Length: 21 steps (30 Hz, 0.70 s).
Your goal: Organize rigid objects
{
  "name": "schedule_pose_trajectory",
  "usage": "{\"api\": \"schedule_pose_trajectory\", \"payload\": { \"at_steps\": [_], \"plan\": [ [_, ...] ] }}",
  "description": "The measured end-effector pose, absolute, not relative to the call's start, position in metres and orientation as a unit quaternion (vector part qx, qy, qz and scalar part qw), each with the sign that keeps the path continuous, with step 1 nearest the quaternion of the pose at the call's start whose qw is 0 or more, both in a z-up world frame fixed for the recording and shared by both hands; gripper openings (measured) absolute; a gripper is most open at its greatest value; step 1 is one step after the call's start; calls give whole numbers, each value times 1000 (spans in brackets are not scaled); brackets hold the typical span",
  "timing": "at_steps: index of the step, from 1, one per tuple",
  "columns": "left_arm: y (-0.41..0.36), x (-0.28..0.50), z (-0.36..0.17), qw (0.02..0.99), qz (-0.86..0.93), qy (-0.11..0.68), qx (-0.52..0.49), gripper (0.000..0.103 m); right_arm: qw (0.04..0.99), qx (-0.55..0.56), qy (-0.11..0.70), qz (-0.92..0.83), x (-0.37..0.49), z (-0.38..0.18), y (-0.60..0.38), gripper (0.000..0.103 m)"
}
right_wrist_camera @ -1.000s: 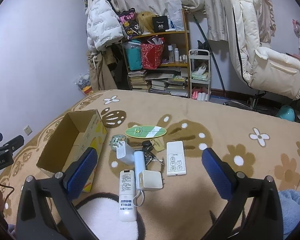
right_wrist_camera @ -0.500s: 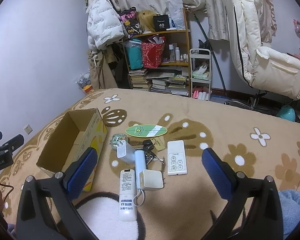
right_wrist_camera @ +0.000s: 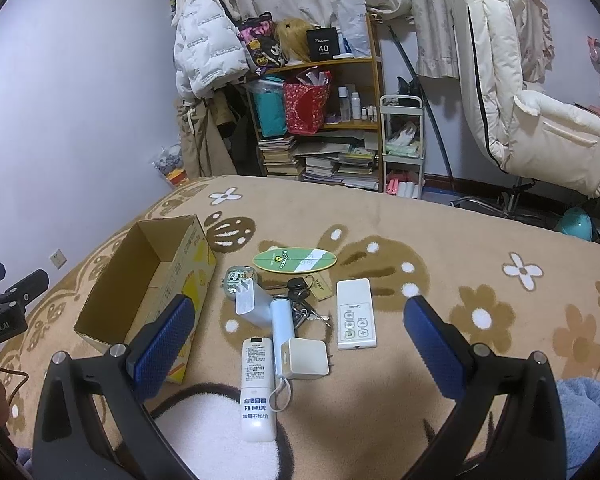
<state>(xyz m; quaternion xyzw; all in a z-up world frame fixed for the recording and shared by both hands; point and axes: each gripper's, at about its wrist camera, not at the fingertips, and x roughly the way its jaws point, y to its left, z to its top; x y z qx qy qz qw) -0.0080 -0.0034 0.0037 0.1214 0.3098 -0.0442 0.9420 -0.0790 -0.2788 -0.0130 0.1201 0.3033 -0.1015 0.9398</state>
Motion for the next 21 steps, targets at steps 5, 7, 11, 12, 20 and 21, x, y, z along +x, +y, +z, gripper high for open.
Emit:
{"api": "schedule_pose_trajectory", "payload": {
  "at_steps": [5, 7, 11, 12, 20, 21],
  "plan": [
    [-3, -8, 3, 942, -44, 310, 121, 102, 939, 121, 304, -102, -79, -13, -279, 103],
    [-4, -8, 3, 942, -44, 310, 122, 102, 939, 121, 304, -102, -79, -13, -279, 103],
    [-3, -8, 3, 942, -44, 310, 122, 102, 939, 121, 304, -102, -79, -13, -279, 103],
    [-3, -8, 3, 942, -44, 310, 121, 102, 939, 121, 305, -102, -78, -13, -279, 103],
    [-2, -7, 2, 942, -42, 309, 127, 102, 939, 118, 305, -103, -79, -15, -278, 103],
    [-2, -7, 2, 941, -43, 310, 126, 102, 940, 115, 305, -103, -79, -17, -277, 103]
  ]
}}
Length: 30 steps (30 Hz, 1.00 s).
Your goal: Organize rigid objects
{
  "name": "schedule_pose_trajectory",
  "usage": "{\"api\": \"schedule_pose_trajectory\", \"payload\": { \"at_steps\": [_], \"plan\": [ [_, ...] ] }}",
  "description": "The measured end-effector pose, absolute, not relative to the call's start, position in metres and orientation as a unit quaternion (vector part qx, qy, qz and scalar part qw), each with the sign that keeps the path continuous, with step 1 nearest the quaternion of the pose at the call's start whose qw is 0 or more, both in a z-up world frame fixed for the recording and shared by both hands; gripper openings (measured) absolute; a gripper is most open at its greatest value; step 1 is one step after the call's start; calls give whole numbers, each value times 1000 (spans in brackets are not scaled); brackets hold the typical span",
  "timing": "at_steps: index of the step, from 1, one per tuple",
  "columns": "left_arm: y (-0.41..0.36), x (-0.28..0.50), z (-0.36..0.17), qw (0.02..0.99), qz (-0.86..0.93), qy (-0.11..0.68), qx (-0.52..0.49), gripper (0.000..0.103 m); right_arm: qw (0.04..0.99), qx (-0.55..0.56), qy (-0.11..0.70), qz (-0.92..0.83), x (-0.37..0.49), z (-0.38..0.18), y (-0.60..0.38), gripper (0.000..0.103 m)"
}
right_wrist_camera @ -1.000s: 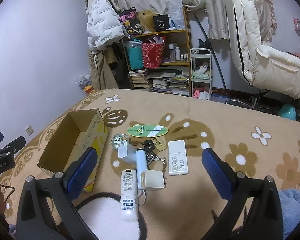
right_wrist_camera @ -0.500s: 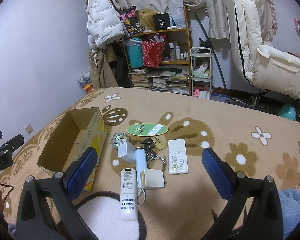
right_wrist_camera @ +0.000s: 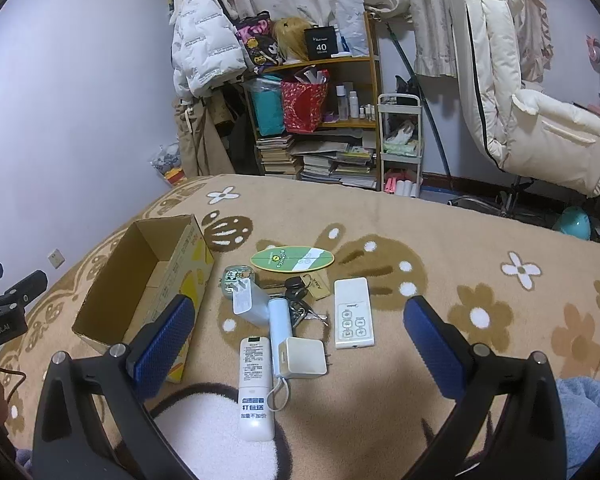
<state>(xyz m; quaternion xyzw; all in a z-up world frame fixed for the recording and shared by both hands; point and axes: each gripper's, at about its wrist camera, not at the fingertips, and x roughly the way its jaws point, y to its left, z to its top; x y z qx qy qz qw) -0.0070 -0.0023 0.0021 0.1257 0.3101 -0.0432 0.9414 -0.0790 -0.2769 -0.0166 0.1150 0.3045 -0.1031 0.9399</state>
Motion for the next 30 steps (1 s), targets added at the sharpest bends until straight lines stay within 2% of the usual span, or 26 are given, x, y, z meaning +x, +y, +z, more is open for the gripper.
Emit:
{"api": "schedule_pose_trajectory", "payload": {
  "at_steps": [11, 19, 30],
  "plan": [
    [4, 6, 1, 935, -52, 334, 102, 102, 939, 113, 304, -114, -78, -12, -281, 103],
    [-2, 21, 7, 934, -49, 333, 124, 102, 933, 122, 320, -110, -62, -12, -294, 103],
    [-7, 59, 2, 923, -50, 358, 135, 102, 918, 135, 357, -109, -26, -33, -306, 103]
  ]
}}
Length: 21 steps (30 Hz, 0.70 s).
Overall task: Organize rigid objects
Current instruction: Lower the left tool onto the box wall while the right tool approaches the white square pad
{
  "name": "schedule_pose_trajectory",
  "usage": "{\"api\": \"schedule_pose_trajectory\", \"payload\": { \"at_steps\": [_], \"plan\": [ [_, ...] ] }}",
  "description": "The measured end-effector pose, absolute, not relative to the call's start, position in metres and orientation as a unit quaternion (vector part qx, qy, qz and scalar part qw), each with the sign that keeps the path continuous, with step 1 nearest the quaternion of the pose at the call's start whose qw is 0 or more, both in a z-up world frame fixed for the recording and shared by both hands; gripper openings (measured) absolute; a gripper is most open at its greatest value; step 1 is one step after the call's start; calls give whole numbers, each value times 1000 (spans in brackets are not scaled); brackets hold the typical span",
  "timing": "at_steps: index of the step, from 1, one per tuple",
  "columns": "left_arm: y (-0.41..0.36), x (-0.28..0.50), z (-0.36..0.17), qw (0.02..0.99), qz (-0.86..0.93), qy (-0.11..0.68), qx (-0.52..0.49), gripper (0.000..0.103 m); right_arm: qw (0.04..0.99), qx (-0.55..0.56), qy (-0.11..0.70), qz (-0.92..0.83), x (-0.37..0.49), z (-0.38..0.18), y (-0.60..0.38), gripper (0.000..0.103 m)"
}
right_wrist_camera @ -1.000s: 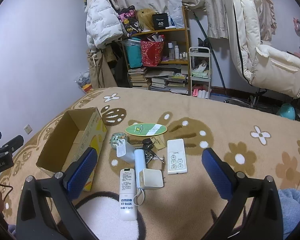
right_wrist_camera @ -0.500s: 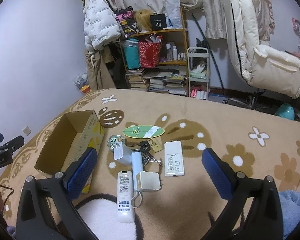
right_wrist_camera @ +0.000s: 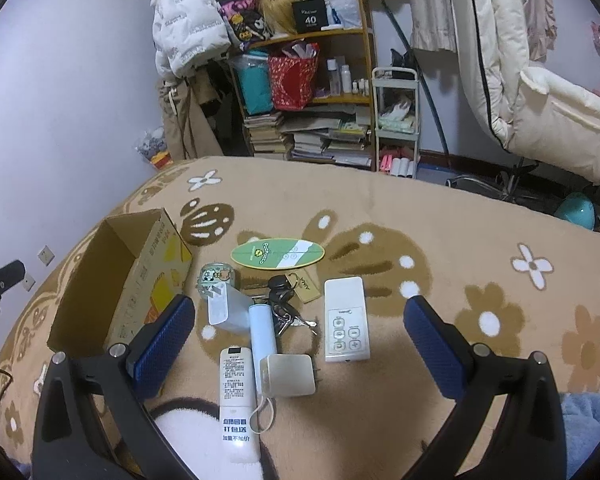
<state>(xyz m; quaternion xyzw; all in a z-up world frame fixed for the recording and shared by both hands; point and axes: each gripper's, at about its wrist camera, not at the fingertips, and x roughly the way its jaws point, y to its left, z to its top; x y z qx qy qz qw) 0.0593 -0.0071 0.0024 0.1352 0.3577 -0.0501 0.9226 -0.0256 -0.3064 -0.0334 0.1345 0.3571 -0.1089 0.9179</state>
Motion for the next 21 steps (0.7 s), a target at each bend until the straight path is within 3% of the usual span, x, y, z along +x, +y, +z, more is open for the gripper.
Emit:
{"api": "schedule_pose_trajectory", "payload": {
  "at_steps": [21],
  "plan": [
    [-1, 124, -45, 881, -67, 457, 101, 102, 903, 118, 404, -91, 9, -68, -298, 103]
  ]
}}
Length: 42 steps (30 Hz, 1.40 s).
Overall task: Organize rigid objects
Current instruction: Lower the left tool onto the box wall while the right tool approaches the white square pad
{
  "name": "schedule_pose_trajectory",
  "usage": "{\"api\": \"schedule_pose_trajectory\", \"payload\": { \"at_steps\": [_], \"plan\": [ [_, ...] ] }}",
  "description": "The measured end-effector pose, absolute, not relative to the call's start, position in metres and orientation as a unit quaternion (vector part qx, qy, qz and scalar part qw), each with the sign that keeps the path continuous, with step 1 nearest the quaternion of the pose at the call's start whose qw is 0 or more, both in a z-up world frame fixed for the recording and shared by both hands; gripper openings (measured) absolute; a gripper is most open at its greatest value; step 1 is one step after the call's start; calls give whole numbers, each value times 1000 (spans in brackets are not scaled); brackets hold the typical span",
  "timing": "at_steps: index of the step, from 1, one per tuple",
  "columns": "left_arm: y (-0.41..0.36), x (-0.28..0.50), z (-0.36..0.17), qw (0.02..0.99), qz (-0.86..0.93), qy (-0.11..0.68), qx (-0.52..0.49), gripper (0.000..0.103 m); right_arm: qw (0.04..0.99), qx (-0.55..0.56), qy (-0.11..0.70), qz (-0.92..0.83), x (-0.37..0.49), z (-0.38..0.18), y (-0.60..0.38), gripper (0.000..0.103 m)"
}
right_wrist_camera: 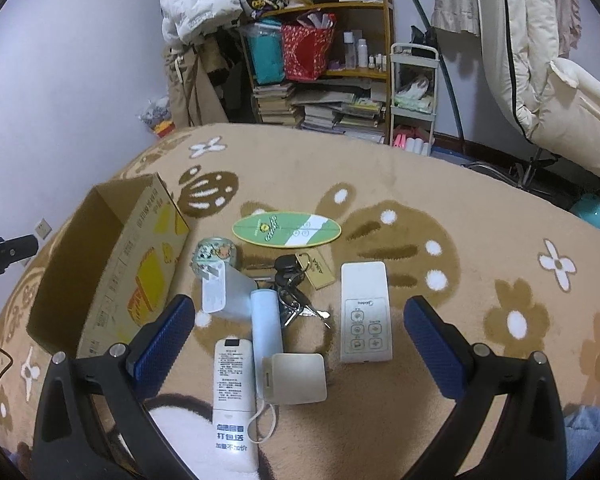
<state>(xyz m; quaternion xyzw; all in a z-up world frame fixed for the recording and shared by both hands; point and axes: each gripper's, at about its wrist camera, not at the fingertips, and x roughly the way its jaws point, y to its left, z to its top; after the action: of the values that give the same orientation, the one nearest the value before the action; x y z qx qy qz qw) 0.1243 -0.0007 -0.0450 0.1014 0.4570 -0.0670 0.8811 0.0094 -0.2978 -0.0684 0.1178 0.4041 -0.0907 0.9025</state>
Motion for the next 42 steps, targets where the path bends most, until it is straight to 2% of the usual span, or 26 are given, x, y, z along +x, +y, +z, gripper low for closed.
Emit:
{"api": "schedule_pose_trajectory", "payload": {
  "at_steps": [7, 12, 15, 18, 21, 23, 29, 32, 35, 37, 39, 42],
  "plan": [
    [8, 134, -71, 859, -46, 501, 99, 102, 884, 131, 441, -79, 16, -89, -299, 103],
    [7, 136, -82, 845, -40, 523, 103, 98, 874, 137, 460, -75, 18, -102, -300, 103],
    [11, 139, -90, 834, -35, 541, 99, 86, 871, 134, 466, -75, 19, -108, -301, 103],
    [17, 141, -95, 824, -41, 560, 77, 68, 866, 138, 475, -75, 21, -115, -303, 103],
    [22, 143, -98, 821, -34, 567, 63, 61, 862, 144, 479, -75, 23, -124, -305, 103],
    [22, 143, -103, 815, -29, 575, 68, 50, 857, 147, 488, -77, 24, -131, -306, 103],
    [23, 145, -116, 801, -12, 594, 75, 26, 843, 151, 510, -76, 26, -143, -307, 103],
    [32, 149, -117, 797, 3, 601, 55, 19, 836, 163, 519, -69, 26, -149, -307, 103],
    [41, 152, -121, 794, 10, 607, 37, 18, 831, 171, 526, -58, 28, -155, -306, 97],
    [43, 152, -123, 793, 16, 608, 41, 17, 827, 180, 531, -49, 28, -159, -305, 84],
    [43, 153, -123, 792, 11, 609, 37, 14, 822, 190, 536, -40, 29, -165, -305, 66],
    [39, 151, -123, 794, 14, 606, 45, 13, 819, 187, 541, -29, 29, -170, -304, 60]
  ]
}}
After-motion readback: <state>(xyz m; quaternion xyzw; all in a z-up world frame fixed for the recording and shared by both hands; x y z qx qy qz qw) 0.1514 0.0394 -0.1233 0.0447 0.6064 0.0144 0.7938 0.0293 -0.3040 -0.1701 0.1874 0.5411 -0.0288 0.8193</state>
